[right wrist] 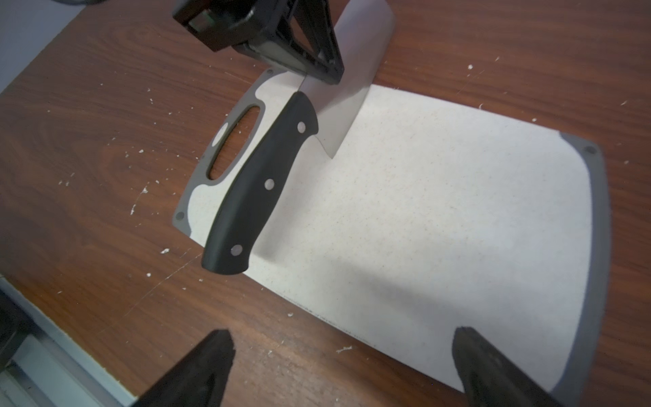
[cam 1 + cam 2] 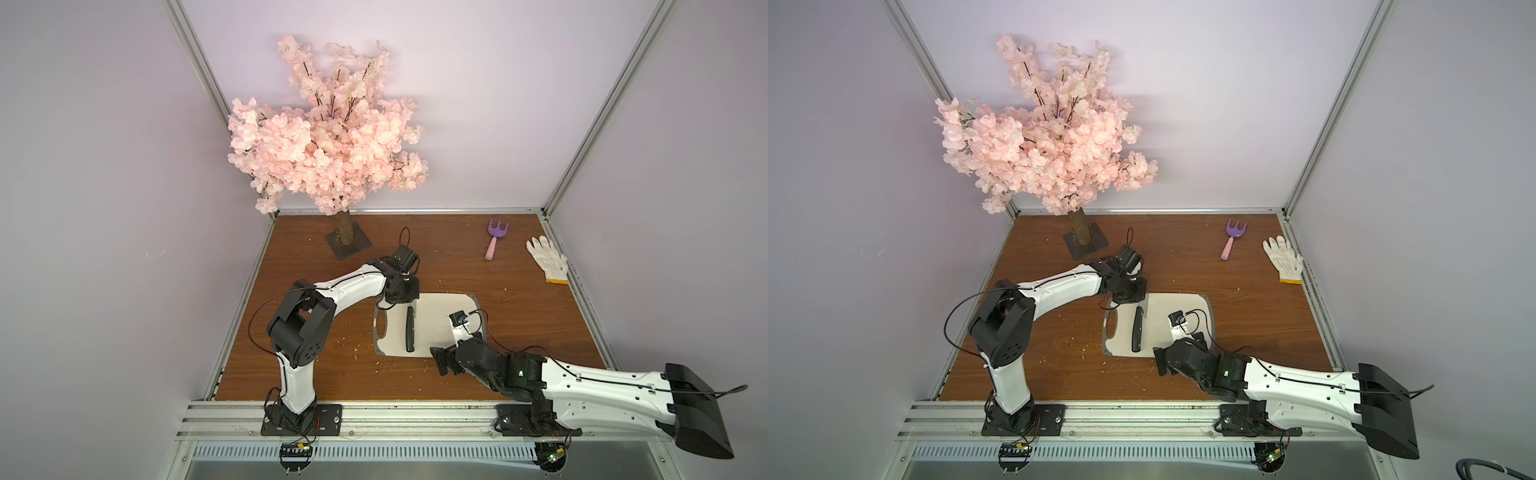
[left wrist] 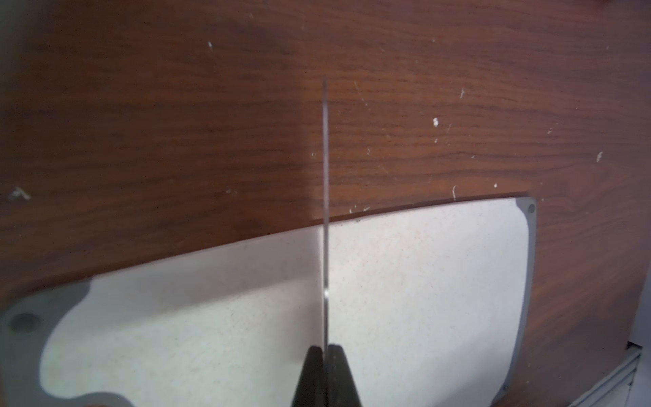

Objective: Align the knife with the edge of the cutting board
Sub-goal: Pick up the knife at the center of the board.

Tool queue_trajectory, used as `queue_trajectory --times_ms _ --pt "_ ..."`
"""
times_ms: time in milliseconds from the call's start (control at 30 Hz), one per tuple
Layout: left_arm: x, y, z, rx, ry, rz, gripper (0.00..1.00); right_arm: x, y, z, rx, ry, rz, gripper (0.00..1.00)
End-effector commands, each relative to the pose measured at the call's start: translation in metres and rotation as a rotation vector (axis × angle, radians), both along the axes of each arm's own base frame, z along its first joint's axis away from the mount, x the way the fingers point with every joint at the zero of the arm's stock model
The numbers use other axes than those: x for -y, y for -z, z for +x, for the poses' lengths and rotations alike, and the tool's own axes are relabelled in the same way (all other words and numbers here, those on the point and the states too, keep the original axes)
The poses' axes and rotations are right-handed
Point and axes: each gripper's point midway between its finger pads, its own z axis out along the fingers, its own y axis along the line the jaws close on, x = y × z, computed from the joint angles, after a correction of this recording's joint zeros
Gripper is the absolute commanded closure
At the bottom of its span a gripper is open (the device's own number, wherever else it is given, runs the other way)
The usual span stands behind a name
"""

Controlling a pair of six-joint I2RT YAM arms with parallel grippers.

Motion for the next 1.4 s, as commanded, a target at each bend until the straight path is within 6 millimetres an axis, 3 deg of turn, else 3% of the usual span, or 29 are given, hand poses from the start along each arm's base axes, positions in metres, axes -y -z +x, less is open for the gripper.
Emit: queue_trajectory --times_ms 0,267,633,900,1100,1367 --pt "0.013 -0.020 0.007 0.052 -0.023 -0.117 1.00 -0.036 -0.010 -0.004 -0.063 -0.071 0.210 0.01" --pt "0.007 -0.016 0.000 0.058 -0.032 -0.172 1.00 -0.066 0.009 0.006 -0.155 -0.106 0.316 0.01" --pt "0.008 -0.022 -0.002 0.092 -0.010 -0.233 1.00 -0.082 0.018 0.015 -0.210 -0.116 0.409 0.02" --pt "0.008 -0.024 -0.002 0.085 -0.013 -0.261 1.00 -0.080 0.034 0.023 -0.227 -0.066 0.382 0.18" --pt "0.009 -0.025 -0.005 0.073 -0.017 -0.289 1.00 -0.082 0.028 0.032 -0.203 -0.050 0.411 0.34" --pt "0.011 -0.027 -0.006 0.069 -0.021 -0.314 1.00 -0.092 0.023 0.039 -0.204 -0.052 0.443 0.45"
